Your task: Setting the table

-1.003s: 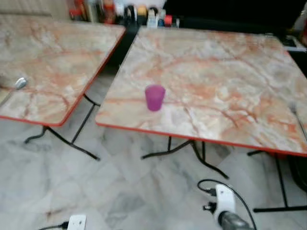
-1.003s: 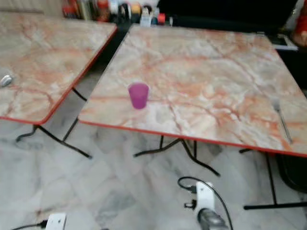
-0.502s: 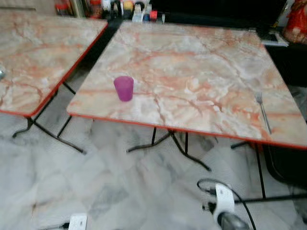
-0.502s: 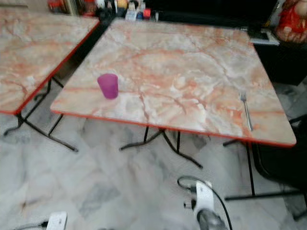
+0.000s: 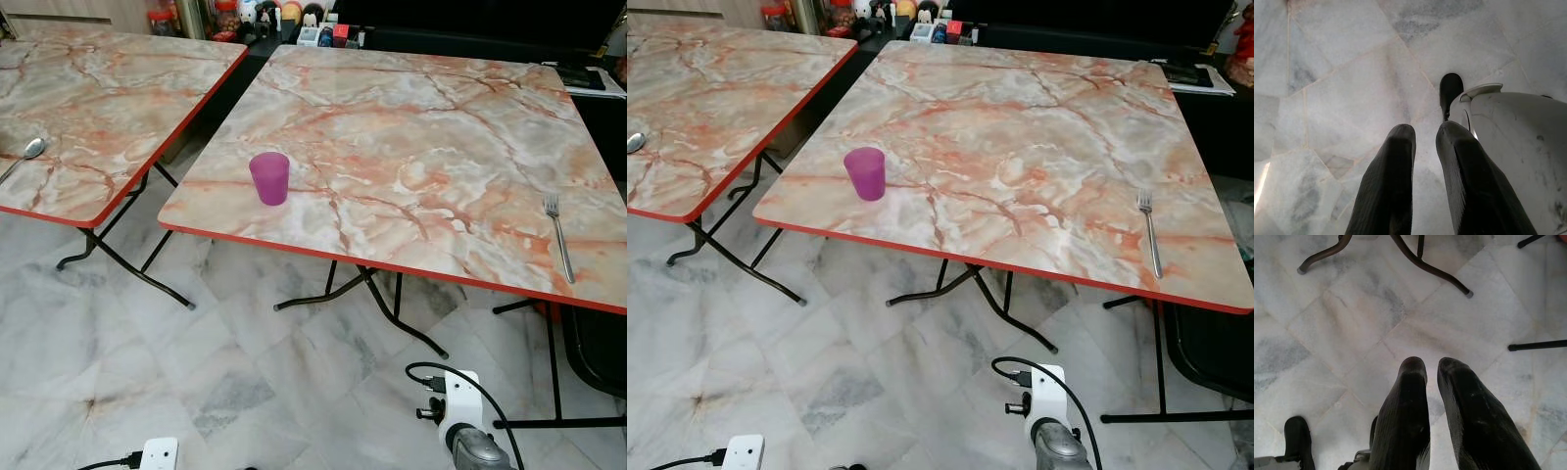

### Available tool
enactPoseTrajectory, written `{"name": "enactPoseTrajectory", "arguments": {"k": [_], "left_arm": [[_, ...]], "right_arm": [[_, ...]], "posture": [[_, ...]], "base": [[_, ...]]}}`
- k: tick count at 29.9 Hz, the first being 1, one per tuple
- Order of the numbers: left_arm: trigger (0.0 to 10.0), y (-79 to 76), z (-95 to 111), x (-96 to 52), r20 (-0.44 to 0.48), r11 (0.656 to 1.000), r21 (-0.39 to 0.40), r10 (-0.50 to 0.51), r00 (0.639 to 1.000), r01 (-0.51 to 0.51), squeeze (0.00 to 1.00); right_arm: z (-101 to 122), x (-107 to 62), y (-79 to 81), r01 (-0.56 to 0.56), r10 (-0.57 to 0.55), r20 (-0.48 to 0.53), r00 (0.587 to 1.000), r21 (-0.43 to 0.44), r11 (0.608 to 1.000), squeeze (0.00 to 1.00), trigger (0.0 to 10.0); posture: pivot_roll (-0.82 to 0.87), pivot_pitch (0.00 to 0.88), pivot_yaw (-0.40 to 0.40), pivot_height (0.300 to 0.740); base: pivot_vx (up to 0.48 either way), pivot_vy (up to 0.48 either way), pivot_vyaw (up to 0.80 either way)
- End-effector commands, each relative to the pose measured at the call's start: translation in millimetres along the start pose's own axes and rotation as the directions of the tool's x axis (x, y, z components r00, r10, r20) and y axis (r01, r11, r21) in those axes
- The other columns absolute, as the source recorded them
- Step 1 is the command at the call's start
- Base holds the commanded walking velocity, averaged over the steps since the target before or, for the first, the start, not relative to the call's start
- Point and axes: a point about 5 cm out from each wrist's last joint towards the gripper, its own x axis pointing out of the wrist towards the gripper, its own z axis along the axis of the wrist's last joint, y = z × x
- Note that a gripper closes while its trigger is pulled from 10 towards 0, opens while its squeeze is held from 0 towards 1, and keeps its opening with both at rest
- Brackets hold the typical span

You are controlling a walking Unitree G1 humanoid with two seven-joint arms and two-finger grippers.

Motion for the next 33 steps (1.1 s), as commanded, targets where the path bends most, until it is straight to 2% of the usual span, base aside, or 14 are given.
{"name": "enactPoseTrajectory", "arguments": {"k": [1, 10, 18, 20, 29, 33], "left_arm": [[10.0, 2.9, -6, -1.2, -0.028, 1.000, 0.001, 0.001, 1.000, -0.001, 0.00], [10.0, 3.2, -5, -0.8, -0.026, 1.000, 0.009, -0.006, 1.000, 0.007, 0.00], [10.0, 2.9, -5, -0.8, -0.025, 1.000, 0.008, -0.008, 1.000, 0.008, 0.00], [10.0, 2.8, -4, -0.8, -0.023, 1.000, 0.002, -0.010, 1.000, 0.010, 0.00], [10.0, 3.0, -5, -0.9, -0.024, 1.000, 0.002, -0.011, 1.000, 0.011, 0.00], [10.0, 3.1, -5, -0.9, -0.023, 1.000, 0.003, -0.012, 1.000, 0.012, 0.00]], "right_arm": [[-3, -0.9, 0.7, 0.006, -0.006, 0.003, 1.000, 0.003, 1.000, 0.00, 10.0], [-5, -0.6, 0.2, 0.041, -0.041, -0.022, 0.999, -0.009, 0.999, 0.00, 10.0], [-4, -1.2, -1.4, 0.085, -0.085, 0.003, 0.996, 0.029, 0.996, 0.00, 10.0], [1, -1.9, -0.8, 0.076, -0.081, 0.074, 0.994, 0.062, 0.995, 0.00, 10.0], [8, -3.3, -1.0, 0.081, -0.088, 0.153, 0.984, 0.050, 0.995, 0.00, 10.0], [29, -4.2, -22.4, 0.084, -0.098, 0.260, 0.961, 0.063, 0.994, 0.00, 10.0]], "posture": [[-0.03, 0.119, -0.015, 0.736], [-0.03, 0.115, -0.008, 0.736], [-0.03, 0.113, -0.008, 0.736], [-0.03, 0.113, -0.008, 0.736], [-0.03, 0.116, -0.007, 0.736], [-0.03, 0.117, -0.006, 0.736]], "base": [[0.000, 0.000, 0.00], [0.000, 0.000, 0.00], [0.000, 0.000, 0.00], [0.000, 0.000, 0.00], [0.000, 0.000, 0.00], [0.000, 0.000, 0.00]]}}
